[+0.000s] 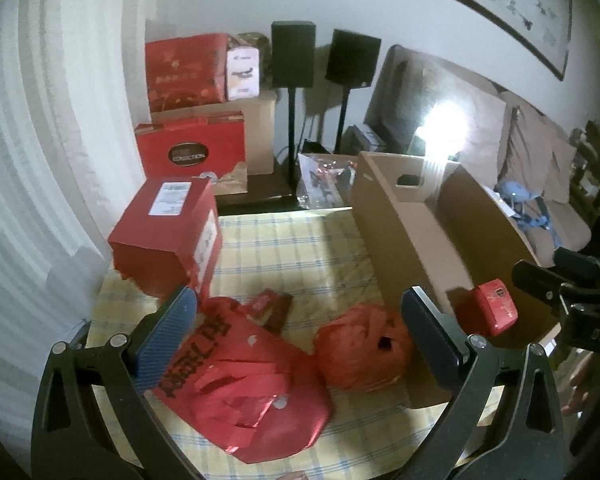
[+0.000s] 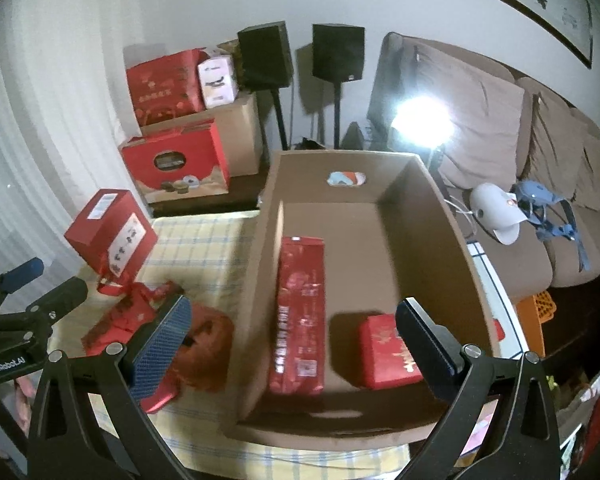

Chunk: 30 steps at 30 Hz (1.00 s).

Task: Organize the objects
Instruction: 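Withdraw both grippers from the box toward the red items on the table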

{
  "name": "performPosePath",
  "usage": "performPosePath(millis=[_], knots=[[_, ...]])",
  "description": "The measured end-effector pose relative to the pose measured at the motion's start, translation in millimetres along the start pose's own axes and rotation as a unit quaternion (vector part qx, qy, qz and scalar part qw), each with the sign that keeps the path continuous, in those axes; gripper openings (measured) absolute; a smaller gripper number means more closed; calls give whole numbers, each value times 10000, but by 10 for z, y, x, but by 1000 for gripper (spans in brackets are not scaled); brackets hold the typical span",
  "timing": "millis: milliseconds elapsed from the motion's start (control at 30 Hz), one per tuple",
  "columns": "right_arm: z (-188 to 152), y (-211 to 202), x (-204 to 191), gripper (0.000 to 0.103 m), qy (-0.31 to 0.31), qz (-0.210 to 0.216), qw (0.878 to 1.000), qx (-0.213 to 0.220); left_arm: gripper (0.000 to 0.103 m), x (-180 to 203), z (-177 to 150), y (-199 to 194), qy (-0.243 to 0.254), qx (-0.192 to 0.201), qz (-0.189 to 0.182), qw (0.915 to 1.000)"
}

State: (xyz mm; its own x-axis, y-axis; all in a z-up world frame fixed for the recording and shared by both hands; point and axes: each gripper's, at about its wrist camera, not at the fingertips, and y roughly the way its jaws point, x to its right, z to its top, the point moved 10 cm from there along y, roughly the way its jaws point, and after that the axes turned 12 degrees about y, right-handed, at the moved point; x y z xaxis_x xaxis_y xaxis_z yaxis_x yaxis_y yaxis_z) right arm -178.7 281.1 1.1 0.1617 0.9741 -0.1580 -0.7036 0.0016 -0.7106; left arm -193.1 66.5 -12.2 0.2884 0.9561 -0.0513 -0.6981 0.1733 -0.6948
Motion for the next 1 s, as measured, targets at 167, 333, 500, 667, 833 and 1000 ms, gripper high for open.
performPosePath(millis=[167, 333, 500, 667, 833, 1000], knots=[[-48, 38, -174, 103, -99, 126, 9998, -70, 102, -123, -64, -34, -9, 11, 114, 9999], [-116, 88, -362, 103, -245, 271, 9992, -166, 102, -245, -157, -30, 28, -48, 207, 9998], [-207, 147, -566, 103, -457, 382, 9979, -240, 102, -439, -257, -31, 54, -98, 389, 9992], [-304, 227, -787, 103, -606, 527, 9962, -346, 102, -649, -370, -36, 29, -174, 539, 9984], [-394, 311, -983, 103, -737, 719, 9936, -471, 102, -862, -485, -30, -106, -235, 618, 9978], [-466, 391, -1151, 102, -881, 794, 9914, -547, 102, -1044, -618, -14, -236, -298, 671, 9970]])
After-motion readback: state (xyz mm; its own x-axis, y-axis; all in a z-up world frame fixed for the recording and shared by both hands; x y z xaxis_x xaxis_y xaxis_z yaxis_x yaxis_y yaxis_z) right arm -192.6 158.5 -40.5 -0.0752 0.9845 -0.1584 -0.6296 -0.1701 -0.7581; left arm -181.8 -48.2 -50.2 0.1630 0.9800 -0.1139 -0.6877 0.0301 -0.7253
